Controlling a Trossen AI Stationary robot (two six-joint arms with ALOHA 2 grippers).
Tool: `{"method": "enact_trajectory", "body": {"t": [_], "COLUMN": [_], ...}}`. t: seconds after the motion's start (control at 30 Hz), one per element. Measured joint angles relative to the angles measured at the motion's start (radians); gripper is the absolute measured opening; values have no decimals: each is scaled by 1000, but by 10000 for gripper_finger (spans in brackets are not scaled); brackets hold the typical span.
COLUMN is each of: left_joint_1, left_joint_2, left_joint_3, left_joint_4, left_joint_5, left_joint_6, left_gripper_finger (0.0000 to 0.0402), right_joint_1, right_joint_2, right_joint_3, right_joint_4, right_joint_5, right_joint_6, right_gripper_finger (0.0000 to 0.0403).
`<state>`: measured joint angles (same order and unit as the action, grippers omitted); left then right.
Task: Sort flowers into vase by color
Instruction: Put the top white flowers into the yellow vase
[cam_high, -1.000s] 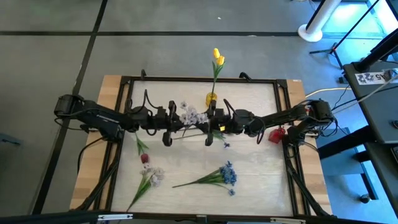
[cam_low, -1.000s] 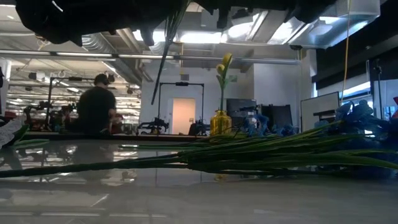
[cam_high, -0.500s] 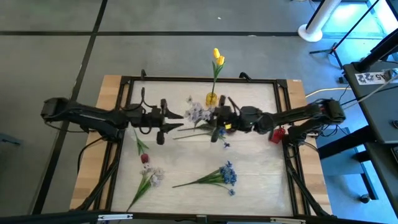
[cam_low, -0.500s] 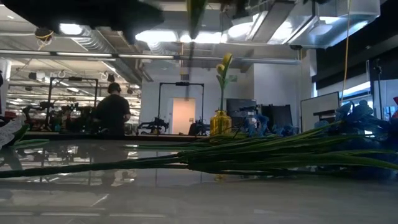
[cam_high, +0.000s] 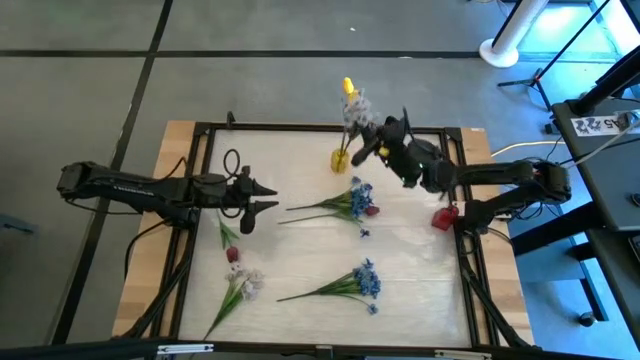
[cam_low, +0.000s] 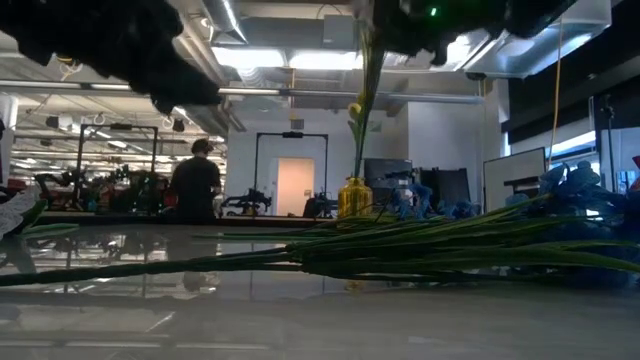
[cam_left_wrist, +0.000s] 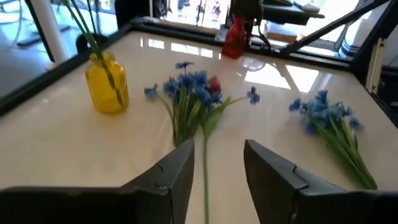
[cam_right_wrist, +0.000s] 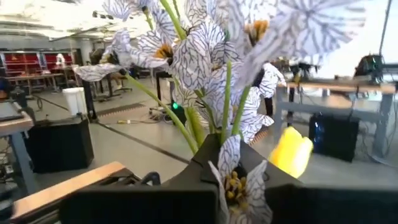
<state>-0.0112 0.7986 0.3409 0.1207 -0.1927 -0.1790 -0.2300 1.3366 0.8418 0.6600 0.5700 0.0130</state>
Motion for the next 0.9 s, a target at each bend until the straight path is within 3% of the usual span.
{"method": "enact_trajectory", "body": {"t": [0.27, 0.43, 0.57, 0.67, 0.9], "left_joint_1": [-39, -38, -38, -39, -140], "left_joint_2": [-1, -28, -26, -26, -7], "left_joint_3": [-7, 173, 330, 382, 352], "left_joint_4": [-17, -379, -748, -957, -1081], "left_joint_5": [-13, -80, -20, 37, 200], "left_joint_6": [-27, -95, -201, -308, -537], "left_gripper_finger": [137, 137, 137, 137, 137], "right_joint_1": [-65, -66, -66, -65, -65], "right_joint_2": [62, 85, 85, 85, 84], "right_joint_3": [0, 0, 0, 0, 34], "right_joint_4": [-6, -7, -18, -49, -233], "right_joint_5": [-51, -67, -67, -67, -67], "right_joint_6": [58, 69, 69, 66, 57], "right_gripper_finger": [11, 31, 64, 95, 197]}}
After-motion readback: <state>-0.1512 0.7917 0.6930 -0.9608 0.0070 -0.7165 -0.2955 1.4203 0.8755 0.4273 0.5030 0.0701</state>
